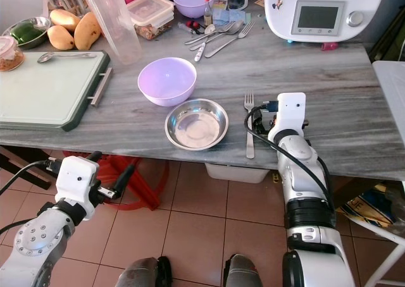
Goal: Setting the table
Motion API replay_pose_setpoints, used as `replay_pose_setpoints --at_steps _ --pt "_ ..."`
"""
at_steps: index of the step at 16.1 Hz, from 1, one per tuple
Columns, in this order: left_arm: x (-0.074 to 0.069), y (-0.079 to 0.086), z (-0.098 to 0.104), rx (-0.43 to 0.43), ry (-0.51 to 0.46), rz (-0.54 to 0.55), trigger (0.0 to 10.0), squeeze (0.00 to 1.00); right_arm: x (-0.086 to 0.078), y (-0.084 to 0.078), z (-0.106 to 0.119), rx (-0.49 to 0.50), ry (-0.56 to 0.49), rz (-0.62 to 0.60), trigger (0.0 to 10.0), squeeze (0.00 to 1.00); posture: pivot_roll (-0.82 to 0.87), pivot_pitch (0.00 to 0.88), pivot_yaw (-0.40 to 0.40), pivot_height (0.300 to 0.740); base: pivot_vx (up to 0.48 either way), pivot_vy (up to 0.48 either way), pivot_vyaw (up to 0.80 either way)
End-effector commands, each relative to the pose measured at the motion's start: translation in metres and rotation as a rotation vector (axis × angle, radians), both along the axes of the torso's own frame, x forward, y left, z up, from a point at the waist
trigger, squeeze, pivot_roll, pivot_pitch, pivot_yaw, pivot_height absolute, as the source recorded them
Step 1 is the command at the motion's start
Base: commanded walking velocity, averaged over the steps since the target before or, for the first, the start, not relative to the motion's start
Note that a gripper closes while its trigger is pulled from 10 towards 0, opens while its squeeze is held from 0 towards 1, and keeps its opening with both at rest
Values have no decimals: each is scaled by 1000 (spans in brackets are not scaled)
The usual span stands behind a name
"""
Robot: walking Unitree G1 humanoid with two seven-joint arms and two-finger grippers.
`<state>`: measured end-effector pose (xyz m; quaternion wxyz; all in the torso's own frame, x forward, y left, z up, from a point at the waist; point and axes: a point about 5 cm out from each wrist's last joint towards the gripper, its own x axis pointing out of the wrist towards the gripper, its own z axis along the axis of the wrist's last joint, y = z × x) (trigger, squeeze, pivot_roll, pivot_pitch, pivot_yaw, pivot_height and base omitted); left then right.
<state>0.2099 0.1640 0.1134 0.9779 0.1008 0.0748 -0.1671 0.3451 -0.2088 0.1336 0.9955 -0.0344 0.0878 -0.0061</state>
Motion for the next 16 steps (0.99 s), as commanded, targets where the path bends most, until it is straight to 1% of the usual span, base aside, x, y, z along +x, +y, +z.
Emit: replay_pose_setpoints --at_steps 1,11,13,16 --pt "-1 2 0 9 4 9 10000 0 0 16 -6 17 34 67 10000 0 125 159 115 740 0 0 0" --pt "1 1 -1 8 3 7 10000 0 7 25 -1 16 18 107 10000 0 124 157 114 740 0 0 0" --pt "1 1 -1 8 2 7 10000 0 7 24 -1 15 18 106 10000 0 124 156 113 740 0 0 0" --pt "1 1 -1 7 1 12 10000 0 0 16 1 16 14 77 10000 0 123 155 108 740 0 0 0"
